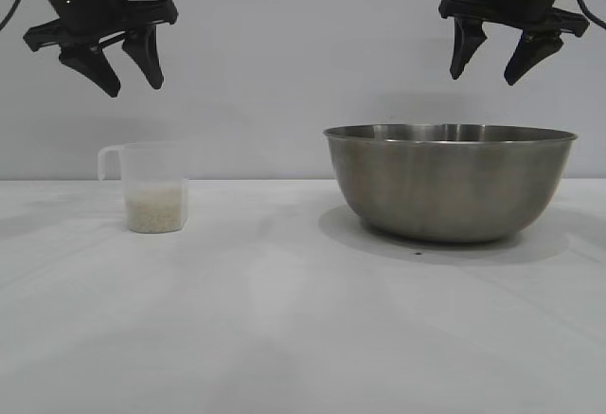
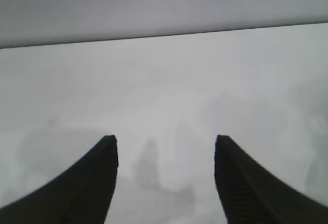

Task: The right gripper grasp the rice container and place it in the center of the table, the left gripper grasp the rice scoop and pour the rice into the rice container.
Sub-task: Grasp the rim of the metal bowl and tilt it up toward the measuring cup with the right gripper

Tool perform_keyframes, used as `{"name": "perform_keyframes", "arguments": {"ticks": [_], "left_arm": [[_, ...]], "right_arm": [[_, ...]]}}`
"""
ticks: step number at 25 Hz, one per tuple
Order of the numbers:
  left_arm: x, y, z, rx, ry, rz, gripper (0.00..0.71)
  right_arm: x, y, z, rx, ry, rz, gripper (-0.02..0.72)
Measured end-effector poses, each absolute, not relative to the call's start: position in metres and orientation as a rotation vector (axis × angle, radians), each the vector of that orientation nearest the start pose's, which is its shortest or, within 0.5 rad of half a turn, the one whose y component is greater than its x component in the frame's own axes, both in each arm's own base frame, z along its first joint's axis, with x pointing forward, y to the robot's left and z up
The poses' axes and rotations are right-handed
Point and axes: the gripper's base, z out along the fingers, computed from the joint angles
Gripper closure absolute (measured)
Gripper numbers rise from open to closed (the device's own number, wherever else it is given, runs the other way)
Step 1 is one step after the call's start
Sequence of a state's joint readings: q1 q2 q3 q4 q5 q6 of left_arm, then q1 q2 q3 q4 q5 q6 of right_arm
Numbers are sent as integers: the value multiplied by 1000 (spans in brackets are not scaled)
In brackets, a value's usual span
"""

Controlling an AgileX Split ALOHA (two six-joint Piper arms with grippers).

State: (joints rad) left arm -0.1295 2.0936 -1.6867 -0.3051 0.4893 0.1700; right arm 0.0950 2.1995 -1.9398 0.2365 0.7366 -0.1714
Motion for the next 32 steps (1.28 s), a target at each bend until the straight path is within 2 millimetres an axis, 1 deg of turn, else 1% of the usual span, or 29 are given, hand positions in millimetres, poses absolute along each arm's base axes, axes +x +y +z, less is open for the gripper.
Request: {"name": "perform_keyframes", "arguments": {"ticks": [18,27,32], "left_arm": [[477,-75,226,103,2366,-279,305],[477,-75,226,104,2369,-280,305],[477,-75,226,104,2369,-280,305]], "right_arm": [[500,62,236,-185,2470,237,231],[486,61,228,-244,2644,235,231],[472,61,233,-276,2759,245,231]]}}
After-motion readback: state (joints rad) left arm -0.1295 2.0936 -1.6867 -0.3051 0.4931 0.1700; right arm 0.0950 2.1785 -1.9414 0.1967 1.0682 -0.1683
